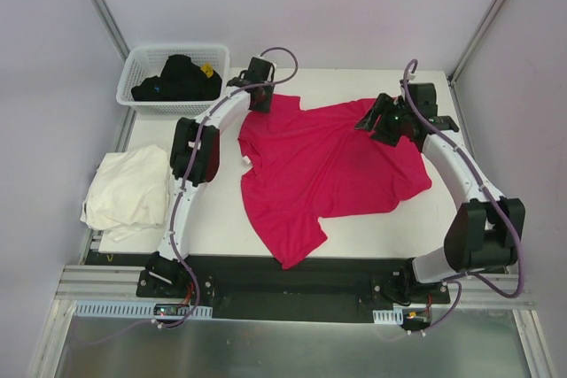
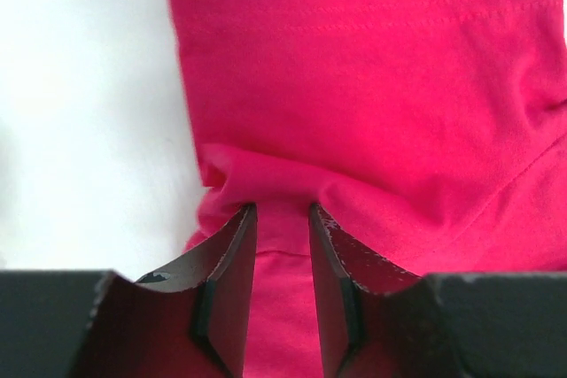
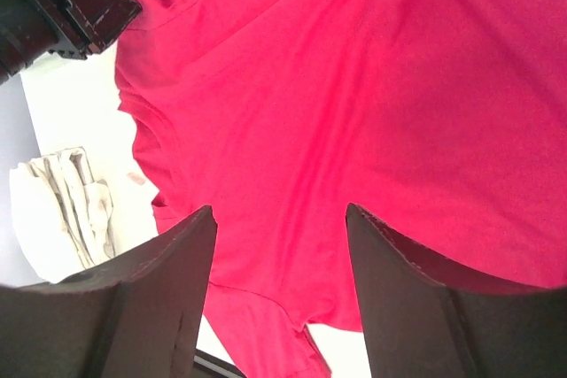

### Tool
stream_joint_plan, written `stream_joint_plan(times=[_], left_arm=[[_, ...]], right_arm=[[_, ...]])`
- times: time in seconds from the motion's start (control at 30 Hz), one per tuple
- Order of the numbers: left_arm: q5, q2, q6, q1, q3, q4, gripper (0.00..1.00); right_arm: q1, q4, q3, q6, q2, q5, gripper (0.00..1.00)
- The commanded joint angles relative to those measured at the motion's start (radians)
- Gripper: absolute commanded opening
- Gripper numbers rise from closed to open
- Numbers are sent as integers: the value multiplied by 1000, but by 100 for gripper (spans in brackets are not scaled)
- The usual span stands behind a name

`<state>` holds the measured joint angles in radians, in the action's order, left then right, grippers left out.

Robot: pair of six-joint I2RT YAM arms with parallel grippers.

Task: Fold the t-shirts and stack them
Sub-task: Flatten out the tshirt

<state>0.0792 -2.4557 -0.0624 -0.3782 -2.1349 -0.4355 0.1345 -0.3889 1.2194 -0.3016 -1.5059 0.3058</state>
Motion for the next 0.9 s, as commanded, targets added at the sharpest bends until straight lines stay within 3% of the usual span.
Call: stream_joint_plan(times=[0.0, 0.3, 0.57, 0.87], left_arm=[[-29, -3, -24, 54, -82, -5, 30], [-78, 43, -66, 121, -103, -12, 31], [-425, 153, -94, 114, -30, -9, 27], [-538, 187, 7, 88, 18, 0, 29]], right_arm=[[5, -54, -15, 25, 124, -22, 63], [4, -100, -90, 42, 251, -54, 64], [8, -15, -93, 12, 182, -2, 64], [14, 24, -63, -1, 111, 47, 64]])
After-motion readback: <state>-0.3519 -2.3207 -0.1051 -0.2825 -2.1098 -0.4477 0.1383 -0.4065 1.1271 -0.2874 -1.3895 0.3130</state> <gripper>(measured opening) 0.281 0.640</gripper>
